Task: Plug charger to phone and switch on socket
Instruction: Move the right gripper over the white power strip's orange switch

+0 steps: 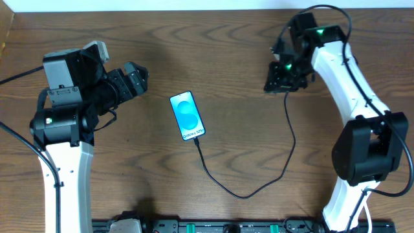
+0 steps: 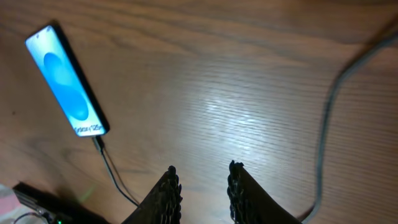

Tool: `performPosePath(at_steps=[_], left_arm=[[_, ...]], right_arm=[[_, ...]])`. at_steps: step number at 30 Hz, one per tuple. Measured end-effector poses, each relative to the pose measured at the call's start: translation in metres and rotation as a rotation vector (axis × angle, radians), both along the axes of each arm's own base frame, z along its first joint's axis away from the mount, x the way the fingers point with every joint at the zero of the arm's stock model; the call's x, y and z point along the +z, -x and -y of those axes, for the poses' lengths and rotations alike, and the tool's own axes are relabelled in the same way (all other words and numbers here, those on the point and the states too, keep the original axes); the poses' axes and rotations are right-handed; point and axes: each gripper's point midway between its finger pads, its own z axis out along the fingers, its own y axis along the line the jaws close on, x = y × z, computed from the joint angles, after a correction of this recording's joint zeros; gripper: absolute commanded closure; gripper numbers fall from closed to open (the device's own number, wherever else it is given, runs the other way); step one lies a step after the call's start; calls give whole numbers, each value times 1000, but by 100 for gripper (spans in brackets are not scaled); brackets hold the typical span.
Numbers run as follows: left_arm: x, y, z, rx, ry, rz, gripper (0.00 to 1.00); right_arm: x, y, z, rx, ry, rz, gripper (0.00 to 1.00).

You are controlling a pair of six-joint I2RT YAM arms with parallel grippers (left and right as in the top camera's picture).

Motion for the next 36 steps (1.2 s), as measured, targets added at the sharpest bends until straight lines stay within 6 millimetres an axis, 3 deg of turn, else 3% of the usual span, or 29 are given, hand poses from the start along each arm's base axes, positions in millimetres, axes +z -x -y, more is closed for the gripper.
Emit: performPosePath(at_steps=[3, 5, 11, 15, 19, 29, 32, 36], left_arm=[[0, 0, 0, 0, 0, 0, 6], [0, 0, 0, 0, 0, 0, 6], [0, 0, 0, 0, 0, 0, 5], [0, 0, 0, 0, 0, 0, 6], [0, 0, 0, 0, 0, 0, 6], [0, 0, 0, 0, 0, 0, 6], [0, 0, 0, 0, 0, 0, 6], [0, 0, 0, 0, 0, 0, 6]], right_arm=[[4, -5, 16, -33, -2, 13, 83], [12, -9, 31, -58, -5, 41, 99], [59, -16, 80, -156, -9, 183, 99], [91, -22, 122, -263, -1, 292, 99], [105, -30, 158, -374, 6, 358, 99], [112, -41, 238, -650, 5, 414, 99], [100, -40, 259, -712, 4, 382, 99], [66, -41, 278, -763, -7, 297, 99]])
